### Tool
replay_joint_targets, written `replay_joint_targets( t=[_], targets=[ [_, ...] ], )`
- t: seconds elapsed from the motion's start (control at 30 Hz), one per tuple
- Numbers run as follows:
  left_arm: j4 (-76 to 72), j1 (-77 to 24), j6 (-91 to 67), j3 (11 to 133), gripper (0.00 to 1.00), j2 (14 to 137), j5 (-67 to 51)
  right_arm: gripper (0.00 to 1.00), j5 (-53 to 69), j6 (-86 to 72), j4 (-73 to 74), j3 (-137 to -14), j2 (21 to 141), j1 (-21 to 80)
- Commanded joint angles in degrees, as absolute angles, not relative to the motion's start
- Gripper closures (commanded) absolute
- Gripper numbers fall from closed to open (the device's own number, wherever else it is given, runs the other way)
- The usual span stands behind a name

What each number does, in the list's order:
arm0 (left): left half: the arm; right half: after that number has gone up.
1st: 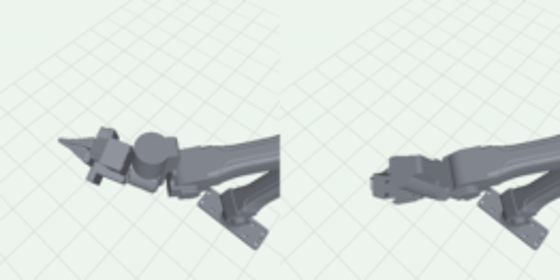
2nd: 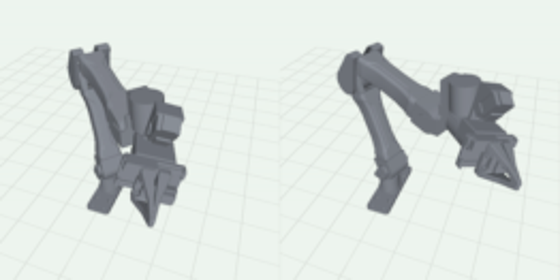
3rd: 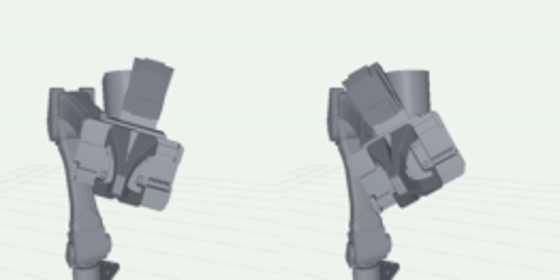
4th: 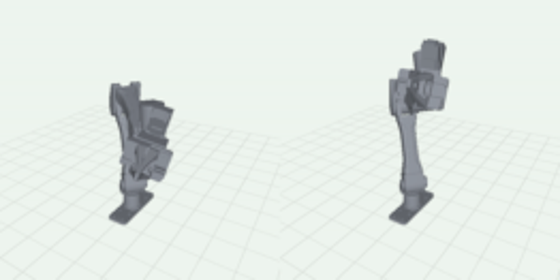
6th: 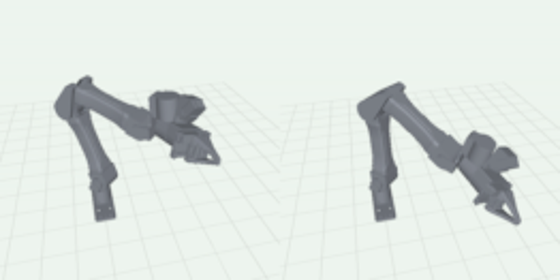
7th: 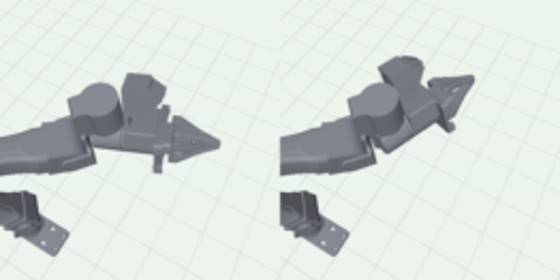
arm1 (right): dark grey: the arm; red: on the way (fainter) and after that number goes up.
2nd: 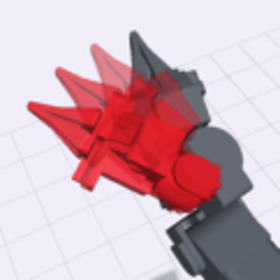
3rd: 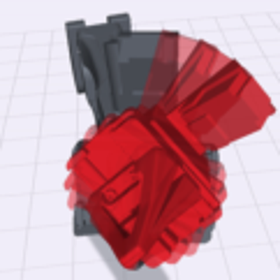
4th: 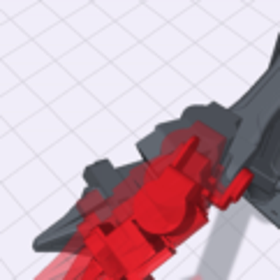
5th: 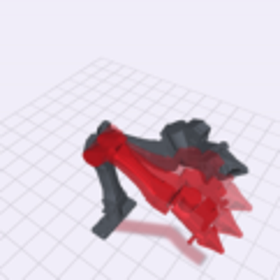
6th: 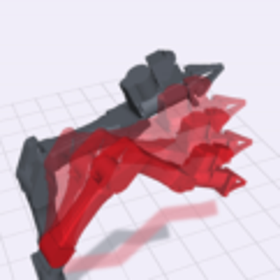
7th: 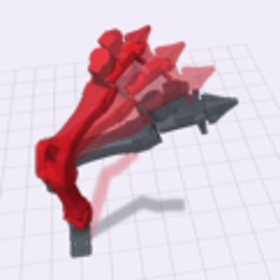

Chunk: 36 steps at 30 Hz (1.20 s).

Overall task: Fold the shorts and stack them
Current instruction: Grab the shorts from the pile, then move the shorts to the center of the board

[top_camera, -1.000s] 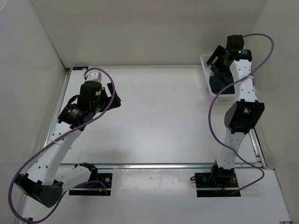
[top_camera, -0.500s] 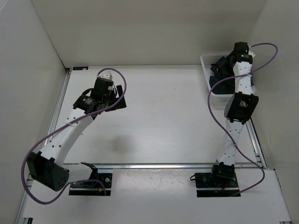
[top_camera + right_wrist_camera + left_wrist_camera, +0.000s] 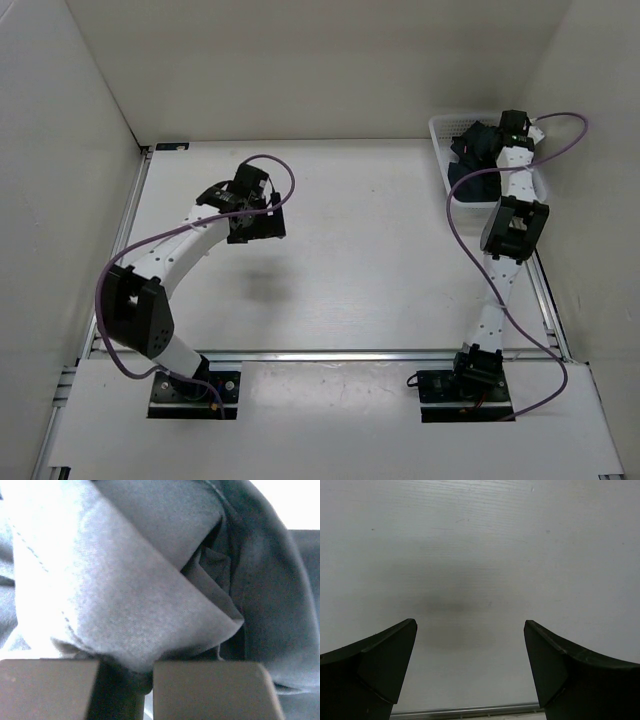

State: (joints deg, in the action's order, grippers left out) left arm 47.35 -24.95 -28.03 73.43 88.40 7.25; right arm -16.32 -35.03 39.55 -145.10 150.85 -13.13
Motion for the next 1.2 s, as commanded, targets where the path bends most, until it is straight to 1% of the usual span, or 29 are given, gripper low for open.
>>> replay_joint_targets(
  t=[0.0, 0.13, 0.3, 0.33, 0.47, 0.6, 0.63, 0.7, 0.77, 0.83, 0.87, 0.97, 1.0, 1.03, 1.07, 1.1, 1.13, 1.17],
  targets=[
    [46.32, -24.79, -27.33, 76.73, 0.0, 86.84, 5.36, 1.0, -15.83, -36.39, 34.64, -141.78, 142.14, -12.66],
    [46.32, -24.79, -28.04, 76.73, 0.0, 82.11, 5.36, 1.0, -13.63, -33.24, 33.49, -138.6, 131.52, -10.29],
    [46.32, -24.79, -31.1, 72.7, 0.0, 73.67, 6.06, 1.0, -12.48, -29.63, 34.01, -133.52, 119.55, -5.28],
    [46.93, -24.79, -31.11, 72.69, 0.0, 72.17, 6.59, 1.0, -12.48, -28.75, 34.01, -132.11, 115.53, -4.4],
    [50.78, -24.79, -32.26, 71.28, 0.0, 64.36, 9.04, 1.0, -11.96, -23.92, 36.29, -131.57, 106.37, 2.01],
    [55.27, -23.74, -32.26, 73.38, 0.0, 60.48, 13.09, 1.0, -8.88, -20.67, 37.87, -133.23, 97.67, 8.51],
    [56.07, -23.12, -32.26, 74.35, 0.0, 59.86, 14.31, 1.0, -8.88, -19.87, 38.4, -133.94, 96.52, 11.92],
    [57.39, -21.55, -32.26, 75.31, 0.0, 58.72, 14.94, 1.0, -8.35, -18.2, 39.11, -134.56, 93.88, 15.36],
    [59.32, -20.4, -32.26, 77.25, 0.0, 58.71, 15.56, 1.0, -8.35, -18.19, 40.69, -132.81, 92.47, 19.94],
    [60.46, -18.73, -32.26, 79.35, 0.0, 58.71, 15.56, 1.0, -7.65, -18.89, 41.22, -129.13, 90.36, 22.93],
    [61.16, -18.72, -32.26, 79.97, 0.0, 58.71, 15.56, 1.0, -7.65, -19.42, 41.22, -123.37, 89.66, 23.64],
    [61.7, -17.31, -31.55, 81.74, 0.0, 58.71, 15.03, 1.0, -6.42, -22.58, 38.33, -113.85, 88.42, 24.17],
    [61.7, -17.31, -31.55, 82.35, 0.0, 58.71, 14.51, 1.0, -6.42, -23.11, 37.02, -108.68, 89.03, 24.17],
    [61.7, -17.31, -31.55, 82.35, 0.0, 58.71, 14.5, 0.91, -5.2, -24.86, 36.13, -107.42, 90.51, 22.17],
    [60.22, -17.31, -30.94, 82.35, 0.0, 58.71, 12.94, 0.44, 1.34, -25.39, 36.12, -108.88, 95.92, 19.28],
    [60.21, -17.31, -30.42, 82.35, 0.0, 59.49, 12.05, 0.26, 6.1, -25.4, 40.56, -111.77, 99.72, 17.94],
    [60.21, -17.31, -30.41, 82.35, 0.0, 60.2, 10.47, 0.14, 8.5, -25.4, 45.13, -115.89, 107.24, 17.06],
    [60.21, -17.31, -29.45, 82.35, 0.0, 60.99, 9.42, 0.06, 6.35, -25.4, 49.09, -123.06, 109.84, 17.05]
  ],
)
